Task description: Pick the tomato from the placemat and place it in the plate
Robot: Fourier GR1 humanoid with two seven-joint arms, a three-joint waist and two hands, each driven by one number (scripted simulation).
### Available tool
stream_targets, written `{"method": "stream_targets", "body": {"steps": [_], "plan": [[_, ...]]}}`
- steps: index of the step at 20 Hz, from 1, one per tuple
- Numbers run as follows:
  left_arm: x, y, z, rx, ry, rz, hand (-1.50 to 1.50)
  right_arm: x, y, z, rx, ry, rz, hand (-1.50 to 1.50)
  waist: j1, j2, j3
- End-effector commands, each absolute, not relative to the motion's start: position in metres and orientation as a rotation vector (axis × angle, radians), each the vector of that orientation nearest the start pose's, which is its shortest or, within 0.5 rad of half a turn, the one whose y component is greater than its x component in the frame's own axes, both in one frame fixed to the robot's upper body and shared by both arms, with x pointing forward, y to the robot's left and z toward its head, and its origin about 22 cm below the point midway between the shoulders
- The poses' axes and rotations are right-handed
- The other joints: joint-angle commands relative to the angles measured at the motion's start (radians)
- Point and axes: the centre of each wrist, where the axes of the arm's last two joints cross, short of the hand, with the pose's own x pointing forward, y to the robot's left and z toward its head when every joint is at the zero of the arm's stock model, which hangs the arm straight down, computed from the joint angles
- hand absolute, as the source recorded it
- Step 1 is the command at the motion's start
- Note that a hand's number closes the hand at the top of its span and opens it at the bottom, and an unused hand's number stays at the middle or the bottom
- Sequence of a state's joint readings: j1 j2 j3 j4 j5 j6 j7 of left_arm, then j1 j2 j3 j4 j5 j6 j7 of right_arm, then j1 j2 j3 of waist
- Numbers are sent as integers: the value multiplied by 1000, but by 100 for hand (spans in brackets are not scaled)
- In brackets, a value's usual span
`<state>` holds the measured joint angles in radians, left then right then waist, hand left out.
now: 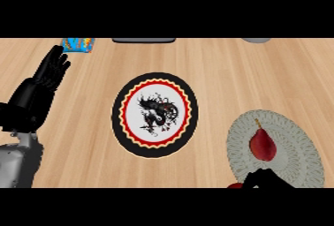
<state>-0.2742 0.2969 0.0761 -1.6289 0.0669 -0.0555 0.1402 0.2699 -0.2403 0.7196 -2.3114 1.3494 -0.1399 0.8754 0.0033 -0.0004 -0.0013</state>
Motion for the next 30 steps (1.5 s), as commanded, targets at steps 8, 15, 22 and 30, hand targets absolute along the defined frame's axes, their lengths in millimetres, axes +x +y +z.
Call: {"method": "stream_targets", "body": {"steps": [8,15,22,30], "plan": [[305,286,117,131,-1748,-250,0,185,-66,141,-959,-1521,585,150,9,3,1],[313,285,115,129,-1765,-236,0,246,-27,136,-879,-1460,559,150,23,6,1],[293,264,97,103,-1770,-257,0,305,-9,104,-940,-1410,580,150,35,6,1],[311,282,111,85,-1766,-291,0,355,-17,72,-905,-1322,542,150,56,16,1]]}}
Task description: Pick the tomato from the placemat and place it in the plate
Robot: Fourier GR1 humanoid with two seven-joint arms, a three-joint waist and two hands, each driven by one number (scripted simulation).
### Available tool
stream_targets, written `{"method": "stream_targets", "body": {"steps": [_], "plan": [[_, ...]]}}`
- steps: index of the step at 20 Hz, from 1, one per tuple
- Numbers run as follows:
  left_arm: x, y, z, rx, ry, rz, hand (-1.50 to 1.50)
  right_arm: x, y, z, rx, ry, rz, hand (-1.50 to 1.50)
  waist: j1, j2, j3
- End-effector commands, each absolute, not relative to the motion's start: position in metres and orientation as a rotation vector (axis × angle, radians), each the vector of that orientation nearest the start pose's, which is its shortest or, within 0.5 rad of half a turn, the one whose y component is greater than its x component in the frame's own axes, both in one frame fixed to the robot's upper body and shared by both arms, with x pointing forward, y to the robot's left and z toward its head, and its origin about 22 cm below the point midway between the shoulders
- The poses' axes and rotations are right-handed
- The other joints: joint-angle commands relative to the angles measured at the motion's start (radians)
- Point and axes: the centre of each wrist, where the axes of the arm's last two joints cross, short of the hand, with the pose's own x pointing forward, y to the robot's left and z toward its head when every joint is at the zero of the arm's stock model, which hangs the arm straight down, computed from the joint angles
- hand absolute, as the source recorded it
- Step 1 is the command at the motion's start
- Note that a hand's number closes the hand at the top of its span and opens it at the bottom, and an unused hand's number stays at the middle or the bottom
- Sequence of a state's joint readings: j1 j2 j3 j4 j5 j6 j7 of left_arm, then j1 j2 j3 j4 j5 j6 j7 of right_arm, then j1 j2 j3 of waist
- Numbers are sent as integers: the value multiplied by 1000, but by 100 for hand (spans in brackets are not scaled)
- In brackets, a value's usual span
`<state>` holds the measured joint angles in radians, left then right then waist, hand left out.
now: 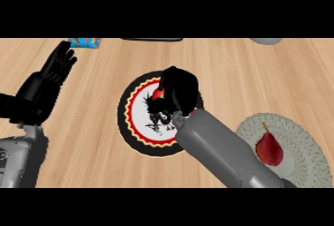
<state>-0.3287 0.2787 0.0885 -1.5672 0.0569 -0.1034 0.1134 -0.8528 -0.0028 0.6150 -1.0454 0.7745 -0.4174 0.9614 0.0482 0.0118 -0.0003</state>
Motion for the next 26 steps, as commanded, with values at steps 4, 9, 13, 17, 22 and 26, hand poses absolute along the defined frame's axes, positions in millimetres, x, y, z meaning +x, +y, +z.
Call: {"method": "stream_targets", "body": {"steps": [4,9,13,17,22,26], "plan": [[303,266,113,79,-1768,-280,0,355,-12,60,-867,-1278,485,-150,27,1,1],[307,261,99,64,-1771,-311,0,362,-23,51,-753,-1391,394,-150,33,10,1],[313,252,111,39,-1774,-311,0,366,-11,68,-742,-1513,271,-150,50,11,2],[309,261,98,104,-1764,-275,0,365,-10,85,-645,-1589,107,-150,23,4,1],[306,259,107,106,-1760,-248,0,360,-20,73,-598,-1604,-12,-150,-8,-5,1],[300,281,99,130,-1739,-237,0,342,-36,56,-565,-1608,-96,-150,-43,-12,1]]}}
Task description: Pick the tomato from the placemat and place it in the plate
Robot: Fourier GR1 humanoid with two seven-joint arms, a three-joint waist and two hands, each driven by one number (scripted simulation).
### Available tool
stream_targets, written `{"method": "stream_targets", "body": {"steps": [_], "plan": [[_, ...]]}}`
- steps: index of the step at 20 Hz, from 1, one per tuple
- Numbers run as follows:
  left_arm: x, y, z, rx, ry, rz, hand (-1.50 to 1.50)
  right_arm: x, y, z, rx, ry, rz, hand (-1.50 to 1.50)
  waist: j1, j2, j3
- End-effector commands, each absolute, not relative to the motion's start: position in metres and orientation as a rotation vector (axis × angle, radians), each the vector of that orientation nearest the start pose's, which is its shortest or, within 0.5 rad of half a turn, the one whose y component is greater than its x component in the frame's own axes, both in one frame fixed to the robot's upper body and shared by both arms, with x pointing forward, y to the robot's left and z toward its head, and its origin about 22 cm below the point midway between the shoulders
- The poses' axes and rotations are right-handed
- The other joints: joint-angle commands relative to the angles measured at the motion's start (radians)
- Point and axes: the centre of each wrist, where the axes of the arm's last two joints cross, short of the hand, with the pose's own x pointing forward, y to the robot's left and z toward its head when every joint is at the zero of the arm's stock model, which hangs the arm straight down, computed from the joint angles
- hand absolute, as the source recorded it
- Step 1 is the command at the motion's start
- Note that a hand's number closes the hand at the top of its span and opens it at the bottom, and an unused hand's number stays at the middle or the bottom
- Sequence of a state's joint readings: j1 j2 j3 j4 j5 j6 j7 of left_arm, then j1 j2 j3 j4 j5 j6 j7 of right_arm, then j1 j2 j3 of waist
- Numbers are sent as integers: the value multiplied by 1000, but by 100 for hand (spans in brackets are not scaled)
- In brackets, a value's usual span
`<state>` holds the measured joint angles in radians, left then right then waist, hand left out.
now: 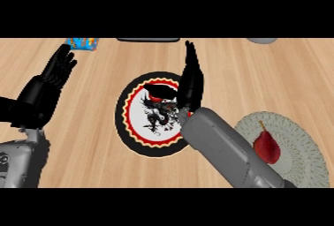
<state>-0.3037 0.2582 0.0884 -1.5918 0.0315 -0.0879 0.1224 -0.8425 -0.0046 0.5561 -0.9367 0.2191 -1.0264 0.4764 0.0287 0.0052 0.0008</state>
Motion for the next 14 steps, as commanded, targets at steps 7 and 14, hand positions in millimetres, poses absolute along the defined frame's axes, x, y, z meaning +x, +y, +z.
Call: {"method": "stream_targets", "body": {"steps": [7,14], "plan": [[294,280,107,153,-1760,-220,0,302,-112,51,-526,-1663,-120,-150,-43,-11,-1],[298,283,106,170,-1755,-233,0,249,-165,31,-556,-1663,-61,-150,-37,-7,0]]}}
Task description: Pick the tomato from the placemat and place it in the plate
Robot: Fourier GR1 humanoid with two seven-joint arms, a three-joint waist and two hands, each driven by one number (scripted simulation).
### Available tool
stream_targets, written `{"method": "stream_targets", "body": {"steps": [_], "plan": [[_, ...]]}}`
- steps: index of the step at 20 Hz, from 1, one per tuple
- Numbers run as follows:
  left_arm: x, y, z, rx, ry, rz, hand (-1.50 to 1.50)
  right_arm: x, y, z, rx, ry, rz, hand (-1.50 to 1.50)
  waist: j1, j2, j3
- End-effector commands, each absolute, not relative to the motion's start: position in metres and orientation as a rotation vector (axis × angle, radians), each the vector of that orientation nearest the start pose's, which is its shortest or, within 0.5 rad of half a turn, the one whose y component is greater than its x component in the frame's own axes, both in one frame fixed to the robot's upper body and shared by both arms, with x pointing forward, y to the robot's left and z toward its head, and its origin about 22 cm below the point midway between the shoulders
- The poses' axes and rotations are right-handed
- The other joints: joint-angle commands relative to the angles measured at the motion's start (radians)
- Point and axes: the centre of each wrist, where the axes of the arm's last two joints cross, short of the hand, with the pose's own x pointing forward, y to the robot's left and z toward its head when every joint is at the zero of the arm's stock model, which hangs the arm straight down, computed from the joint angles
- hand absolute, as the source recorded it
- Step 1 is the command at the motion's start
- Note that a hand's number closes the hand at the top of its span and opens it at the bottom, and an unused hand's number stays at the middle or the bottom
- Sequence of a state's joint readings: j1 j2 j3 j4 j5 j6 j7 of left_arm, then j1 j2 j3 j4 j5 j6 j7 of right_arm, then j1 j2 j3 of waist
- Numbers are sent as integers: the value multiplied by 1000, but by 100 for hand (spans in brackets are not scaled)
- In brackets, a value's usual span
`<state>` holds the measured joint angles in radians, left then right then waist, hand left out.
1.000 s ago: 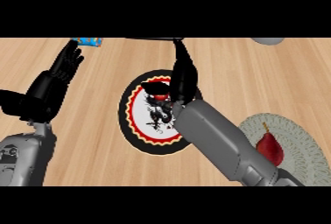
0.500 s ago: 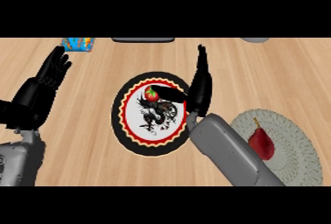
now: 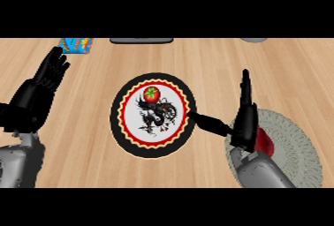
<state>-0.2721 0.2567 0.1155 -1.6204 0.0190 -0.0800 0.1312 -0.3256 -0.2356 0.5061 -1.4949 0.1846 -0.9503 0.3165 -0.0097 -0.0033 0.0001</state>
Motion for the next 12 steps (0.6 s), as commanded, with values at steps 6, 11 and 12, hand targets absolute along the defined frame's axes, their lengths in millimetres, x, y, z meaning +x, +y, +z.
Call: {"method": "stream_targets", "body": {"steps": [6,11,12], "plan": [[286,291,108,151,-1745,-234,0,227,-223,51,-564,-1669,-39,-150,5,2,0],[296,289,112,145,-1756,-222,0,189,-234,21,-618,-1669,-6,-150,1,2,0],[291,296,99,136,-1754,-226,0,191,-237,36,-640,-1674,-3,-150,3,2,0]]}}
